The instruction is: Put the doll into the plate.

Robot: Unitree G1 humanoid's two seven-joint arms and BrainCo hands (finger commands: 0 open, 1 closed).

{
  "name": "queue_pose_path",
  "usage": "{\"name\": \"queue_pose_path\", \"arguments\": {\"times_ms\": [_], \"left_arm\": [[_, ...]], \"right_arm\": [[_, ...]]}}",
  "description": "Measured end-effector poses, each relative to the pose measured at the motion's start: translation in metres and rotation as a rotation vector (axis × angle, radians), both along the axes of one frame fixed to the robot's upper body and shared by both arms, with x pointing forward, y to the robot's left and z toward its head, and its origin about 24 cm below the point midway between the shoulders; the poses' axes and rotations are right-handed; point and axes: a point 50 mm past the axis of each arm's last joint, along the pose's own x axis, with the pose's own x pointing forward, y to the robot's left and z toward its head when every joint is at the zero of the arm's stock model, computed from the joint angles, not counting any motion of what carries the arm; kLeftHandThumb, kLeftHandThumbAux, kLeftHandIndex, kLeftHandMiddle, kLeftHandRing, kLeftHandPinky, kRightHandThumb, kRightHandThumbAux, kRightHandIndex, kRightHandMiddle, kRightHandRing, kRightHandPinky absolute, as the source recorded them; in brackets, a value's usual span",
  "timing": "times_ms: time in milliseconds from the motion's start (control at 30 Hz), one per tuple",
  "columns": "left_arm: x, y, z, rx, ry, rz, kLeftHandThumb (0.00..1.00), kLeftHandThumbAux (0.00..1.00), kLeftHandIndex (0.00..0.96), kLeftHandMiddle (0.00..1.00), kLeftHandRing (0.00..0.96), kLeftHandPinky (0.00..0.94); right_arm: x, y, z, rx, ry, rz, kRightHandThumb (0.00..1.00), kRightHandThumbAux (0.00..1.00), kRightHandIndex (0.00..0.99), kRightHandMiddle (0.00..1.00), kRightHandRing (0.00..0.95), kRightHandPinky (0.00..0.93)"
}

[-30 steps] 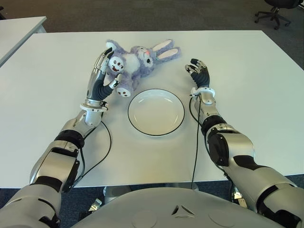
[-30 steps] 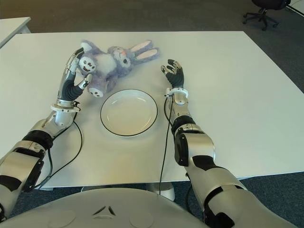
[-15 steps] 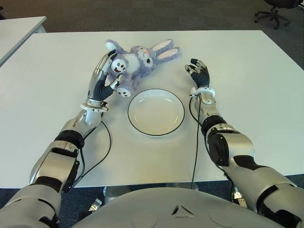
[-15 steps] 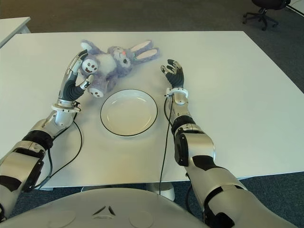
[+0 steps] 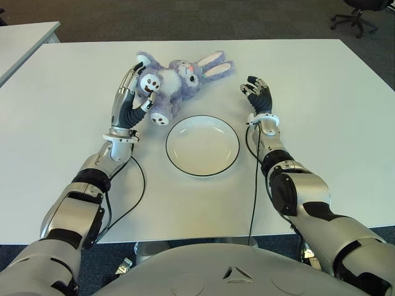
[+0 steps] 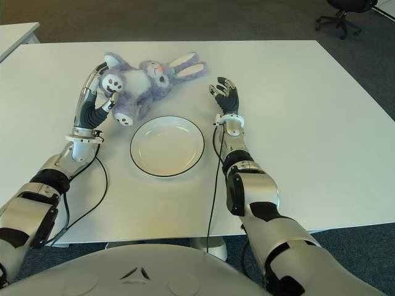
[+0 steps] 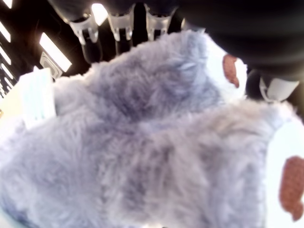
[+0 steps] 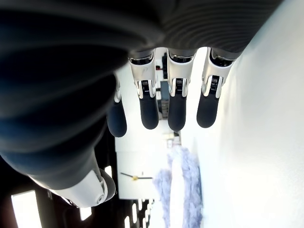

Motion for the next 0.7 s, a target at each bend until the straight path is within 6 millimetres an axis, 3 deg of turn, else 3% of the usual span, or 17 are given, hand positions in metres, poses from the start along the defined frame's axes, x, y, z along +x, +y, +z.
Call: {"name": "queue_pose_path", "arguments": {"times_ms": [367, 467, 700], "left_arm": [[0.0041, 0.005, 0.0019, -0.077, -0.063, 0.172, 0.497, 0.267, 0.013, 0.121, 0.163, 0.217], [0.0052, 0.0033, 0.0022, -0.099, -0.083, 0.208, 0.502, 0.252, 0.015, 0.108, 0.129, 0.142], [0.0074, -0.0043, 0.0025, -0.129, -0.125, 0.269, 0.516, 0.248, 0.019, 0.092, 0.086, 0.087]], "right_arm": [[-0.0006, 0.0011, -0.0013, 0.004, 0.003, 0.002, 0.459, 0.757, 0.22, 0.176, 0.163, 0.21], [-0.001, 0.0008, -0.0019, 0.004, 0.005, 0.001, 0.456, 0.757, 0.22, 0.175, 0.163, 0.209], [-0.0018, 0.0014, -0.0034, 0.006, 0.009, 0.006, 0.475, 0.752, 0.214, 0.175, 0.162, 0.203]]}}
